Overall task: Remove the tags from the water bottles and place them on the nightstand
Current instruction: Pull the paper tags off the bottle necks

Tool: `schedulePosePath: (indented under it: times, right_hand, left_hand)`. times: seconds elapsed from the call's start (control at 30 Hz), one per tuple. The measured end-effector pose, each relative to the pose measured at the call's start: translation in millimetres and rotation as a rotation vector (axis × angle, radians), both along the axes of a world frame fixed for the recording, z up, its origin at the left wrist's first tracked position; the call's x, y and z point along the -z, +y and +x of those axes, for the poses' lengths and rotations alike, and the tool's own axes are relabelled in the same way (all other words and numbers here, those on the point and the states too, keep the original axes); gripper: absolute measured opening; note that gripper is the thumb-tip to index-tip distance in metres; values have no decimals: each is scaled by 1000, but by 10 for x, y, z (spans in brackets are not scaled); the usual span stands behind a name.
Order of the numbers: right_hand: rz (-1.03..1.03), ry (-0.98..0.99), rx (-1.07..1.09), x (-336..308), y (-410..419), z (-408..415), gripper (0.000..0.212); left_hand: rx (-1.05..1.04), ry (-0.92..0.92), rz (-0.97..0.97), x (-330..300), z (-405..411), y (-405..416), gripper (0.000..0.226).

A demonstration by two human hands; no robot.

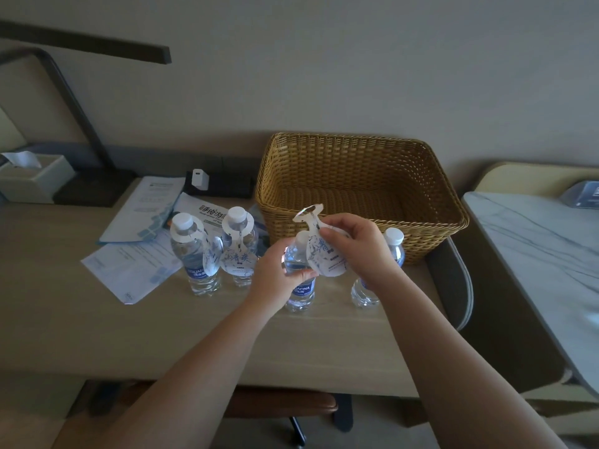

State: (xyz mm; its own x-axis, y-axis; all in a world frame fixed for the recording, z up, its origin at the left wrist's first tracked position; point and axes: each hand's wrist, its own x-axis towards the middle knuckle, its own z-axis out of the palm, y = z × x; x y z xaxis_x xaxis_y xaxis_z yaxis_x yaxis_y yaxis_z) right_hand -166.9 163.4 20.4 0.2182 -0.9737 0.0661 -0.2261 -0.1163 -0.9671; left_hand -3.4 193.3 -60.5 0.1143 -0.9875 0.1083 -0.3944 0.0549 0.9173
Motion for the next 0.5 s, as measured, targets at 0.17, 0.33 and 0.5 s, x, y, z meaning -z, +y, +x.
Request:
schedulePosePath:
  times: [0.17,0.33,0.5]
  right_hand:
    - [-26,-119,158,39,255,-560,12]
    - [36,-183,397,236,514,-1292,11]
    - [263,15,639,820,441,-1715,13]
  left_hand:
    - [-76,-41,-15,33,-86,-26,62]
    - [-151,-64,-90,93,-216,-81,65]
    - [-194,-131,-120,102,-311,-142,65]
